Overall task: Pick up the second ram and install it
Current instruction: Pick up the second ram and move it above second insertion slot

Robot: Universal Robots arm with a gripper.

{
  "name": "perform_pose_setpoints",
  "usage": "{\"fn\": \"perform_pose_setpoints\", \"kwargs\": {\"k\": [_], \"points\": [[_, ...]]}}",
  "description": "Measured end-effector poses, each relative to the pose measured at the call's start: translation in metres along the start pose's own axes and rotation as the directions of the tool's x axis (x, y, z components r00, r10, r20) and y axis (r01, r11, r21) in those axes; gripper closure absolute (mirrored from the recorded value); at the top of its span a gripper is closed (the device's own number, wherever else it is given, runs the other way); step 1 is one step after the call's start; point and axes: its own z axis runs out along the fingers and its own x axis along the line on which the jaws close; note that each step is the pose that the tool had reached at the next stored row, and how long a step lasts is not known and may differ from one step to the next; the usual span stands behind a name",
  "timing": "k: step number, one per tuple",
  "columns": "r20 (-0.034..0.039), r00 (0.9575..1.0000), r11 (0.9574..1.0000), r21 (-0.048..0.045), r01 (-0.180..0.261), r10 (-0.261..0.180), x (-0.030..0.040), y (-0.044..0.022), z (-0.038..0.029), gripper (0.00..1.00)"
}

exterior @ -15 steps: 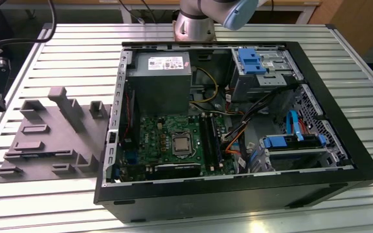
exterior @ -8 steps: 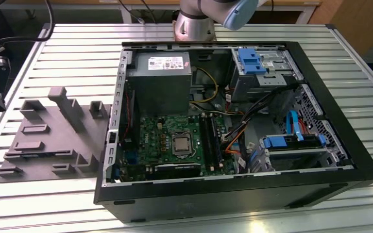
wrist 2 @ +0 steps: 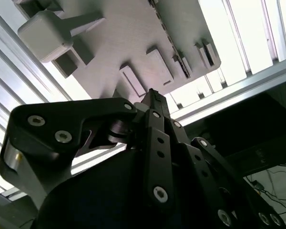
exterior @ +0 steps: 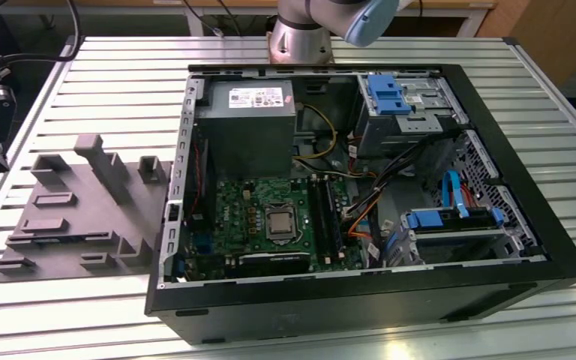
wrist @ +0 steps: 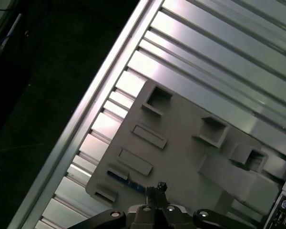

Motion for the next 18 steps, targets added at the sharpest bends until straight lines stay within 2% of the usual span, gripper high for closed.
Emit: {"fn": "perform_pose_setpoints", "kwargs": {"k": [8, 18], "points": [[-0.0026, 0.9983, 0.9983, -0.0015, 0.058, -0.058, 0.0, 0.0, 0.0001, 0.89], [-0.0053, 0.9923, 0.9923, -0.0034, 0.124, -0.124, 0.0, 0.0, 0.0002, 0.89]]}}
